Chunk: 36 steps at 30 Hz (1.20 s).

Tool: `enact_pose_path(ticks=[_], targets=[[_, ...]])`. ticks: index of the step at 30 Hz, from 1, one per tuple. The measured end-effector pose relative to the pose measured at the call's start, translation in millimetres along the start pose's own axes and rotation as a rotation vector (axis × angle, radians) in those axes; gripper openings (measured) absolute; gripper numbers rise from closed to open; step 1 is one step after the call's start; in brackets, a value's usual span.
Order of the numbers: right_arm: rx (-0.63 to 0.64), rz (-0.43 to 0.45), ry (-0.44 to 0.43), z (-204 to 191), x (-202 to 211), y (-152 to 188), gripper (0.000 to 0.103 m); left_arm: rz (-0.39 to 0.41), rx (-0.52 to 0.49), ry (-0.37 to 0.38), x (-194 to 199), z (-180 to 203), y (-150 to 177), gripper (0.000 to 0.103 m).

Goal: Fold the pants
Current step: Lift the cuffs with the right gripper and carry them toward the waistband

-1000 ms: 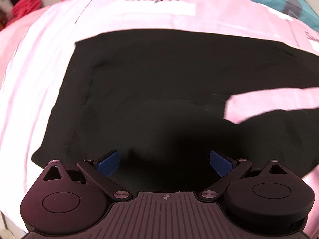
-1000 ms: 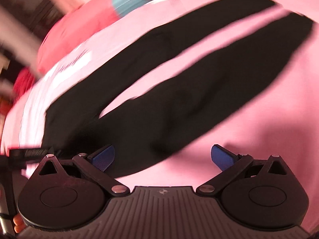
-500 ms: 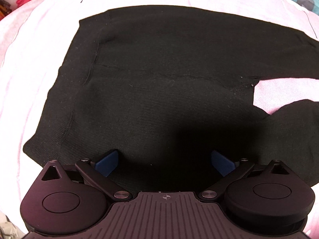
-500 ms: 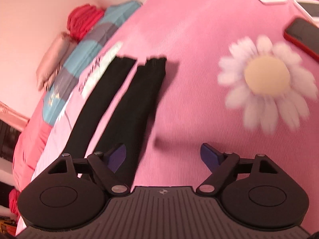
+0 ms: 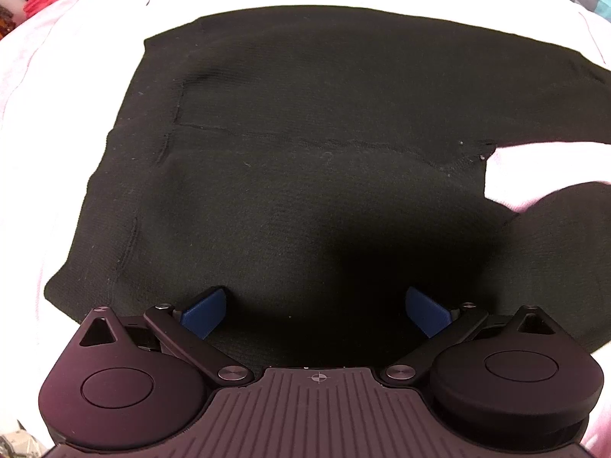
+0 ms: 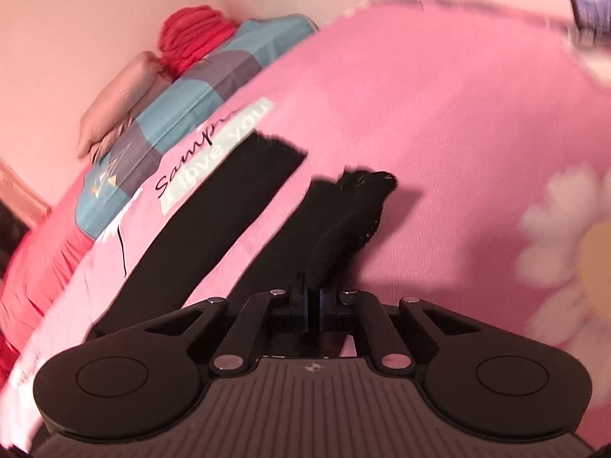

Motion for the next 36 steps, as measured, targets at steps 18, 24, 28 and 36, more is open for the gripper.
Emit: enact_pose_path(ticks=[18,24,28,36], targets=[[-0.237,0.084,0.301,80.4,83.1,15.6,0.055,0.063,-0.047,0.096,15.1,-13.2,7.9,0.103],[-0.153,-0.173,0.065,-5.6,92.2,98.6,0.063,0.151,0.043,0.096,25.2,-48.5,-0.7,0.103],[-0.115,-0.298,-0.006,-48.2,71.5,144.4,0.062,0.11,0.103,0.07,2.1,-65.7,-3.0,0.103],[0.029,-0.281,0.102,-30.6,83.1,136.5,0.007,0.196,-0.094,0.049,8.6,-65.3,34.6,0.103]])
Point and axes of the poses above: each gripper's, at about its wrist camera, not at the fingertips, and x roughly against the way its jaws point, z to its right, y to its underside, the point moved 8 cm from there along -x, roughly the way its jaws point, and after that the axes turned 5 degrees about -y, right-handed, at the moved point
